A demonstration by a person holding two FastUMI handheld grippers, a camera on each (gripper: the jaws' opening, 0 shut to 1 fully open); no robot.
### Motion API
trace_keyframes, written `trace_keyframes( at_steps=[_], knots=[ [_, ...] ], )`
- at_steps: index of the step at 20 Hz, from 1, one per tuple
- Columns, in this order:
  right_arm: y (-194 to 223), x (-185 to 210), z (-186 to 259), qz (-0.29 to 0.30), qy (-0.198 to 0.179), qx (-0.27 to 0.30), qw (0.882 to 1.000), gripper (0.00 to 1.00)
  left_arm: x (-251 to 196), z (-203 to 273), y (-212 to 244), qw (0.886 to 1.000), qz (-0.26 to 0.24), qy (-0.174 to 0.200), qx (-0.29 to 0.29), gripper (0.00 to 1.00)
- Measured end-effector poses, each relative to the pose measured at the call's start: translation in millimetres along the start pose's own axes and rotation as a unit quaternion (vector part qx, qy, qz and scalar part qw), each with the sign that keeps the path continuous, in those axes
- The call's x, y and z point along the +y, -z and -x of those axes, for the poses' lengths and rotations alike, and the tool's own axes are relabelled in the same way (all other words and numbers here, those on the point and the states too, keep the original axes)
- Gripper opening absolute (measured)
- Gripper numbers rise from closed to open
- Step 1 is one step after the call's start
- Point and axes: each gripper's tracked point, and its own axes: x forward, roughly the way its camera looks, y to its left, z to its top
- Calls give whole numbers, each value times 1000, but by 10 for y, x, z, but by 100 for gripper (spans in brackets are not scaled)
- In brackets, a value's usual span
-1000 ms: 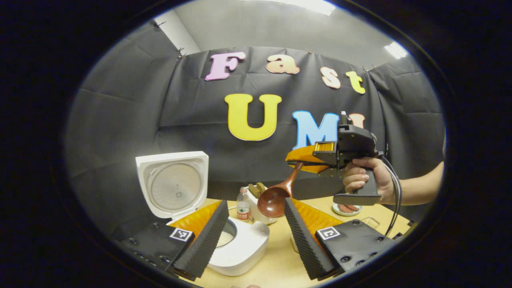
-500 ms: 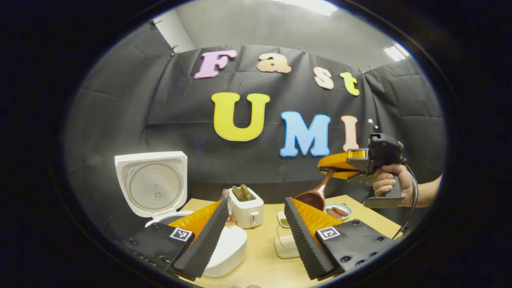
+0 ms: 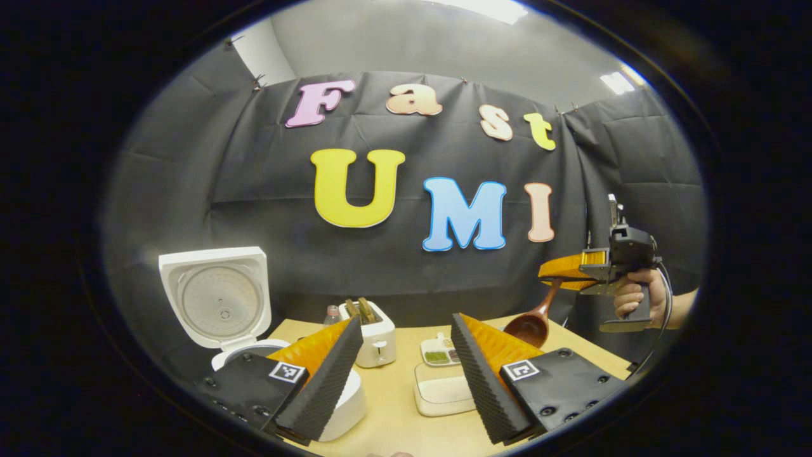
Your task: Close the left gripper, press the button to open the rice cooker; take a wooden spoon from the chopstick holder with the right hand, scoop a spoonful of rice and pour it into the rice cooker, then put the wooden spoon back into the chopstick holder.
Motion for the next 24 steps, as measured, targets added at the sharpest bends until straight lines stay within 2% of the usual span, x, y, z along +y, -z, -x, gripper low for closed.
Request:
trace_keyframes(
  at_steps=[1,4,5,8,11,16,17,18,20,24],
  knots=[
    [-40,-75,43,0,7,-6,1000,8,-56,10,2,1000,-1,2,0,100],
    [-149,-395,214,10,42,-24,999,8,-167,2,34,1000,-5,5,6,97],
    [-172,-539,272,15,62,-30,997,8,-196,13,40,1000,-7,6,7,100],
    [-217,-990,462,40,129,-49,990,8,-282,24,48,1000,-8,6,9,97],
    [-94,-1313,530,57,174,-41,982,8,-372,58,82,1000,-15,9,17,97],
    [258,-1706,499,93,219,-15,971,8,-461,104,91,1000,-17,5,25,97],
    [329,-1793,472,109,232,-11,967,8,-455,116,91,1000,-16,1,26,100],
    [397,-1874,456,122,240,-5,963,8,-441,124,97,999,-16,-4,29,97],
    [558,-1950,363,129,243,13,961,8,-444,141,99,999,-17,-10,33,100],
    [825,-2134,151,139,258,32,955,8,-446,152,128,999,-26,-15,44,97]
  ],
)
